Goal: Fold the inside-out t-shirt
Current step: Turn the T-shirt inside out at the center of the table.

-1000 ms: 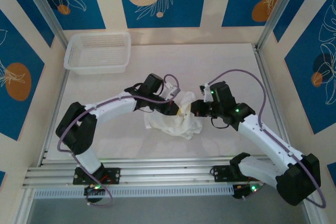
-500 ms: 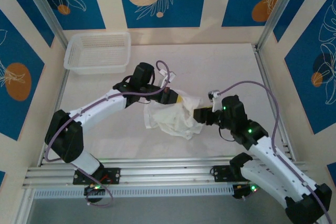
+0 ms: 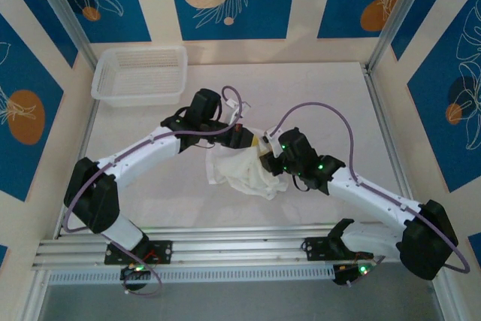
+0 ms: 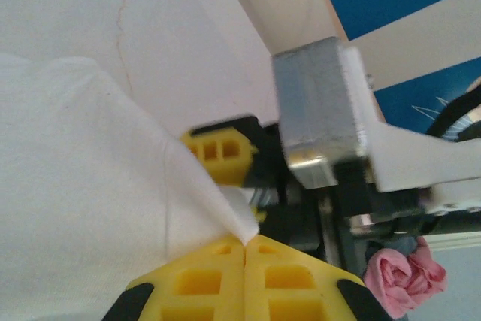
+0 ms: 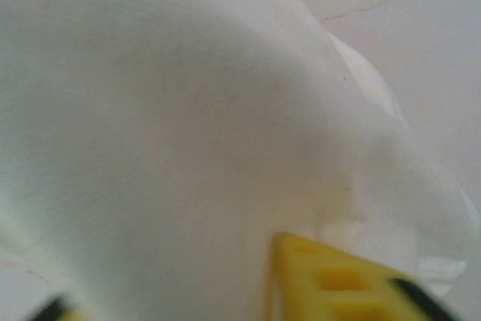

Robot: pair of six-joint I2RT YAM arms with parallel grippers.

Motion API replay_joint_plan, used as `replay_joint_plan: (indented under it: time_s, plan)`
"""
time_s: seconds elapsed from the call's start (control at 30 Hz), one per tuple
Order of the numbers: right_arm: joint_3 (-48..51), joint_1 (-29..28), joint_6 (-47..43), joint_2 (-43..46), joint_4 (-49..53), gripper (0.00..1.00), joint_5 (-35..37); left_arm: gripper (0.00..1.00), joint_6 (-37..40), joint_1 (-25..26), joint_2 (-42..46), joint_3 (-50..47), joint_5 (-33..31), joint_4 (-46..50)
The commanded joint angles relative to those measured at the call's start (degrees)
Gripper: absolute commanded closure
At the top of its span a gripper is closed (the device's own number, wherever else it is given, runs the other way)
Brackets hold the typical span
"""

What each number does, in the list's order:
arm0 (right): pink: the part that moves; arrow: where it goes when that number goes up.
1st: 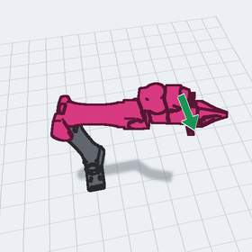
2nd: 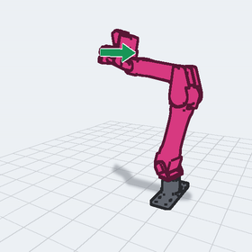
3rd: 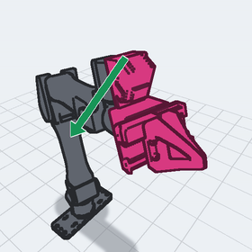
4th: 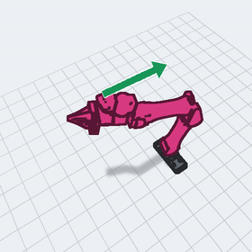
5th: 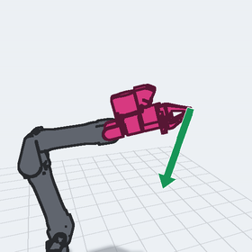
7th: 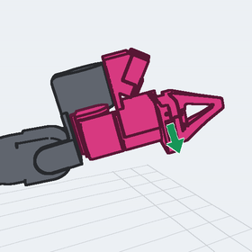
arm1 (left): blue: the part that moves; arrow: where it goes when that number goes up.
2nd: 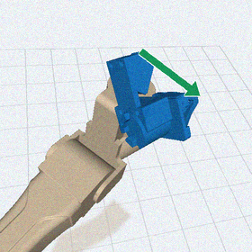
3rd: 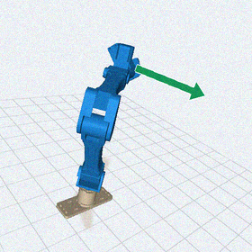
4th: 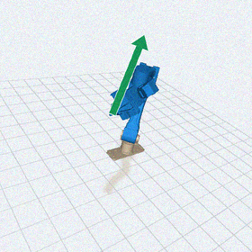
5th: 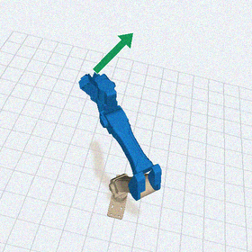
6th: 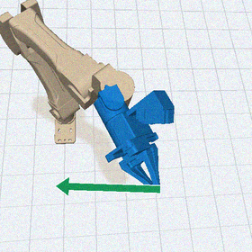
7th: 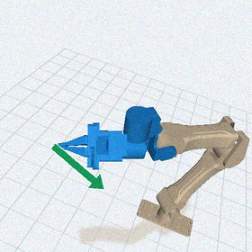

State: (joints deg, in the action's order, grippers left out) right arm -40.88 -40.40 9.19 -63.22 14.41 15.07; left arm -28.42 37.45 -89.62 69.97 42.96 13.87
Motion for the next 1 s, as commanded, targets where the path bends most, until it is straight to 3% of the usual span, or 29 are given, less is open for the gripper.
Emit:
replay_joint_plan:
  time_s: [0.0,0.03,0.13,0.17,0.23,0.37,0.47,0.57,0.7,0.83,0.97]
  plan:
    - [-3.2,1.0,1.5,3.4,1.7,0.99,-8.3,1.0,3.6,-2.5,1.3,1.4,-8.0,7.1]
    - [-3.1,1.7,1.9,5.0,2.5,1.0,-13.0,1.0,5.1,-3.5,0.9,1.1,-11.8,9.0]
    - [-1.2,5.5,6.4,11.3,0.1,1.0,-35.9,1.0,10.3,-5.7,-2.5,0.0,-24.8,11.5]
    - [0.4,7.1,10.0,13.6,-4.0,1.0,-42.6,1.0,11.1,-6.3,-4.3,-0.1,-25.7,10.7]
    - [3.0,10.4,16.8,16.6,-11.9,1.0,-48.2,0.99,11.1,-6.4,-6.7,-0.2,-24.6,7.9]
    - [5.3,17.9,25.7,18.2,-18.3,1.0,-47.9,0.58,9.2,-6.4,-5.1,-3.4,-24.5,1.4]
    - [4.5,21.8,27.3,16.3,-15.2,1.0,-46.1,0.46,10.2,-6.5,2.1,-6.8,-27.5,0.8]
    - [3.8,23.8,27.8,14.0,-13.7,1.0,-45.9,0.42,10.5,-6.5,12.0,-11.2,-27.9,0.0]
    - [3.6,24.4,28.1,11.8,-13.8,1.0,-45.2,0.45,5.0,-3.7,20.9,-16.9,-18.6,-7.0]
    - [3.1,24.5,28.2,10.8,-13.4,1.0,-44.5,0.53,-0.7,2.9,20.5,-19.5,-14.5,-15.5]
    - [2.6,24.6,28.4,11.1,-12.6,1.0,-44.1,0.59,-4.3,5.6,14.0,-19.0,-14.4,-21.8]
